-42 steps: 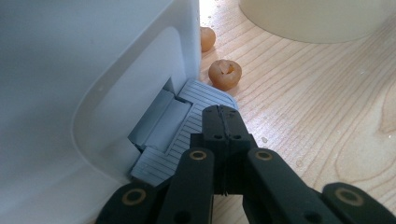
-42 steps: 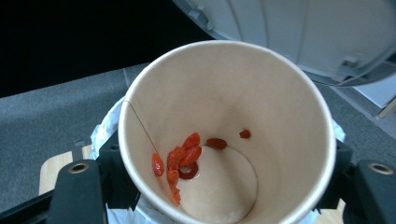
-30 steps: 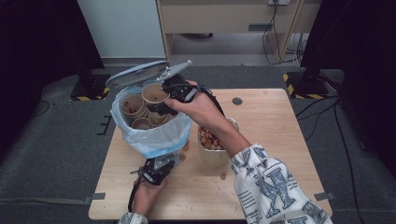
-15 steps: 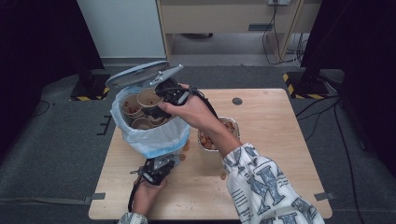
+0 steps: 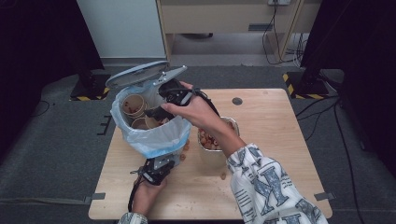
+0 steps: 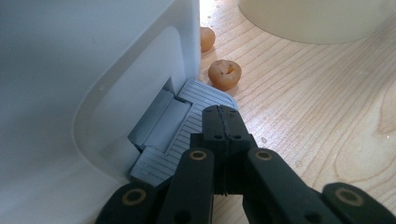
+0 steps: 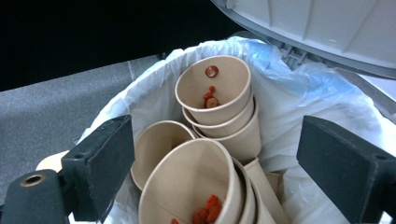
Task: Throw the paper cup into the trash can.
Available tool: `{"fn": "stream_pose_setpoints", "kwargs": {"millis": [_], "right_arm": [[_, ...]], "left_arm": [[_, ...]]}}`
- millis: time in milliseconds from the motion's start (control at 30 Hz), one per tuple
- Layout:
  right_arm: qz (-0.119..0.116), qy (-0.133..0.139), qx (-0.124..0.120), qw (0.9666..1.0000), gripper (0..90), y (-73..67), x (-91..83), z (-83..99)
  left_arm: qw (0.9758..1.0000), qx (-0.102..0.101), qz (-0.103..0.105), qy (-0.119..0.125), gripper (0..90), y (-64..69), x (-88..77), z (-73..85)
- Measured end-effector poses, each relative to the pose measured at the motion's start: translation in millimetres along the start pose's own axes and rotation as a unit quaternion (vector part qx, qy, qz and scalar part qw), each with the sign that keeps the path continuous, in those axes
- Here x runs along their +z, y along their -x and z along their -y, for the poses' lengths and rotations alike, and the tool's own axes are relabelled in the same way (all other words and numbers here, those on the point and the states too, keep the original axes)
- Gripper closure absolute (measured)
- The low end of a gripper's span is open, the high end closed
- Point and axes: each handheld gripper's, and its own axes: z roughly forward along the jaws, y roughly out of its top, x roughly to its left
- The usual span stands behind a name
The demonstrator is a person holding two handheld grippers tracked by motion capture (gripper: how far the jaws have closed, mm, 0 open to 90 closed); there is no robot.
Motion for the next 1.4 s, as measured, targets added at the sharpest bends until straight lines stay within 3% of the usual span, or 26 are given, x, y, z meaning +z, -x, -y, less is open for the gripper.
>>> {"fn": "stream_pose_setpoints", "kwargs": {"millis": [433, 700, 1400], "right_arm": [[0.017, 0.011, 0.021, 0.9996, 9.3, 11.5, -13.4, 7.6], [0.040, 0.014, 0.024, 0.9988, 6.8, 14.7, -22.7, 11.9], [0.077, 0.022, 0.049, 0.9956, 6.7, 35.2, -50.2, 27.9]], "left_arm": [[1.0000, 0.000, 0.000, 0.000, 89.9, -0.1, 0.0, 0.0], [1.0000, 0.001, -0.001, 0.000, 89.9, 0.4, 0.0, 0.0], [1.0000, 0.000, -0.001, 0.000, 89.9, 0.2, 0.0, 0.1]]}}
